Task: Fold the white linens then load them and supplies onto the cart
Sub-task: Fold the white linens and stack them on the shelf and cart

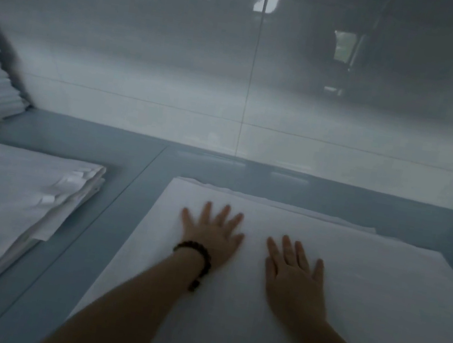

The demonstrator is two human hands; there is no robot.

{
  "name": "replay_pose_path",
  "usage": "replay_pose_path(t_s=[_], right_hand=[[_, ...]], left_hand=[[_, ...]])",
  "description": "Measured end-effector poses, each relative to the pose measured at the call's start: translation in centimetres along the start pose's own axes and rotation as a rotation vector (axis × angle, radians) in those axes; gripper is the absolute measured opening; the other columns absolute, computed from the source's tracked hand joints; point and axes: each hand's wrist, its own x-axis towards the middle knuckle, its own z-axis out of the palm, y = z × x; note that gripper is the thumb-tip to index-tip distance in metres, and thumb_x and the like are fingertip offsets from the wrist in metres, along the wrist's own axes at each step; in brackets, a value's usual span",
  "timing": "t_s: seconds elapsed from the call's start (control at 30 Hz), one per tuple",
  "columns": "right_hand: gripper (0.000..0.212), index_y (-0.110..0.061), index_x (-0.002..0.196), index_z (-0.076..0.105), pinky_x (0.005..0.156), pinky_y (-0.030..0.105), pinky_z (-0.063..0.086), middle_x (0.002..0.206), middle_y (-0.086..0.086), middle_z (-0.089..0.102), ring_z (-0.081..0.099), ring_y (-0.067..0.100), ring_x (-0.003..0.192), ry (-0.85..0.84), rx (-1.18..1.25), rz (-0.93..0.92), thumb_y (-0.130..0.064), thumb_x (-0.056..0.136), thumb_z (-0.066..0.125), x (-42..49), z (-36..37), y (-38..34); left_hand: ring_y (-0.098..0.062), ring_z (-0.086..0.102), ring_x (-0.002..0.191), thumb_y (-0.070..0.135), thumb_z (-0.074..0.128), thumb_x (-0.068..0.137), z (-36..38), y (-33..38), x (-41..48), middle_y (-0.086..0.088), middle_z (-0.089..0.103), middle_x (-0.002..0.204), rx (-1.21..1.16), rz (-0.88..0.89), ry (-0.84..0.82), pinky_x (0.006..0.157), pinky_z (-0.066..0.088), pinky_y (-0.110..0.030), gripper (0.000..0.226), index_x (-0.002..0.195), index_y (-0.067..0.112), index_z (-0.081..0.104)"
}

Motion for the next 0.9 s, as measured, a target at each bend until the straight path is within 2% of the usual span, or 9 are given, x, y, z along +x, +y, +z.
replay_pose_path(t_s=[0.13, 0.27, 0.4, 0.5, 0.6, 0.67, 0.73, 0.8, 0.9], right_hand=[[0.051, -0.046, 0.149, 0.000, 0.116, 0.050, -0.004, 0.161, -0.014, -0.003, -0.006, 0.011, 0.148, 0.012, -0.002, -0.007, -0.046, 0.100, 0.011, 0.2, 0.4, 0.1], [0.051, -0.047, 0.149, -0.003, 0.116, 0.050, -0.004, 0.160, -0.014, -0.005, -0.008, 0.011, 0.148, -0.002, -0.006, -0.005, -0.046, 0.100, 0.011, 0.3, 0.1, 0.0], [0.051, -0.045, 0.150, 0.001, 0.117, 0.051, -0.003, 0.161, -0.012, -0.001, -0.005, 0.012, 0.148, -0.001, -0.010, -0.008, -0.046, 0.100, 0.013, 0.4, -0.3, -0.1], [0.051, -0.043, 0.150, 0.003, 0.117, 0.053, -0.001, 0.161, -0.010, 0.001, -0.002, 0.014, 0.148, -0.014, -0.022, -0.013, -0.045, 0.101, 0.013, 0.3, -0.6, -0.3], [0.050, -0.042, 0.151, 0.006, 0.117, 0.054, 0.000, 0.161, -0.009, 0.002, -0.001, 0.014, 0.148, -0.051, -0.026, -0.011, -0.045, 0.101, 0.014, 0.5, -1.0, -0.4], [0.050, -0.040, 0.151, 0.013, 0.117, 0.052, 0.000, 0.161, -0.008, 0.006, 0.002, 0.013, 0.148, -0.067, -0.003, -0.020, -0.043, 0.102, 0.020, 0.5, -1.3, -0.2], [0.048, -0.033, 0.149, 0.028, 0.117, 0.047, 0.001, 0.160, -0.006, 0.016, 0.009, 0.010, 0.147, -0.052, 0.122, -0.038, -0.038, 0.102, 0.031, 0.1, -2.2, 0.1], [0.045, -0.026, 0.146, 0.037, 0.118, 0.041, 0.003, 0.158, -0.003, 0.025, 0.015, 0.009, 0.146, -0.056, 0.265, -0.056, -0.030, 0.101, 0.040, -1.1, -3.4, 0.7], [0.049, -0.030, 0.149, 0.030, 0.118, 0.040, 0.002, 0.160, -0.001, 0.016, 0.009, 0.013, 0.148, -0.113, 0.173, -0.094, -0.037, 0.101, 0.038, -5.6, -4.1, 2.0]], left_hand=[[-0.024, -0.006, 0.148, 0.061, 0.005, 0.095, -1.7, -6.6, 3.7, 0.011, -0.007, 0.161, 0.008, -0.172, -0.001, 0.112, -0.002, -0.062, 0.058, 0.150, 0.044, -0.003], [-0.026, -0.009, 0.148, 0.051, 0.007, 0.099, -2.0, -5.0, 1.6, 0.001, -0.011, 0.161, -0.055, -0.195, -0.045, 0.113, -0.001, -0.061, 0.056, 0.152, 0.036, -0.005], [-0.031, -0.018, 0.145, 0.065, 0.006, 0.090, 1.0, -0.5, -6.5, 0.001, -0.020, 0.159, -0.057, -0.087, -0.075, 0.102, -0.009, -0.071, 0.064, 0.146, 0.043, -0.017], [-0.031, -0.028, 0.142, 0.078, -0.004, 0.075, 2.6, 1.3, -12.8, 0.004, -0.035, 0.152, -0.038, -0.031, -0.090, 0.095, -0.018, -0.071, 0.076, 0.138, 0.045, -0.032], [-0.028, -0.031, 0.141, 0.085, -0.009, 0.065, 2.8, -0.6, -15.9, 0.009, -0.042, 0.145, -0.054, -0.070, -0.094, 0.098, -0.016, -0.070, 0.077, 0.128, 0.053, -0.040], [-0.027, -0.030, 0.142, 0.087, -0.012, 0.063, 2.3, -3.1, -17.2, 0.007, -0.038, 0.149, -0.047, -0.136, -0.076, 0.106, -0.013, -0.066, 0.080, 0.128, 0.051, -0.040], [-0.027, -0.027, 0.143, 0.086, -0.013, 0.063, 2.0, -4.8, -17.9, 0.003, -0.031, 0.155, -0.040, -0.171, -0.072, 0.113, -0.010, -0.059, 0.085, 0.135, 0.047, -0.035], [-0.027, -0.025, 0.143, 0.084, -0.005, 0.071, 1.8, -5.3, -18.2, 0.001, -0.027, 0.157, -0.045, -0.171, -0.086, 0.115, -0.008, -0.056, 0.084, 0.142, 0.044, -0.028], [-0.028, -0.022, 0.145, 0.084, -0.001, 0.074, 1.9, -5.1, -18.0, 0.001, -0.024, 0.158, -0.052, -0.168, -0.072, 0.114, -0.009, -0.058, 0.083, 0.144, 0.044, -0.023]])
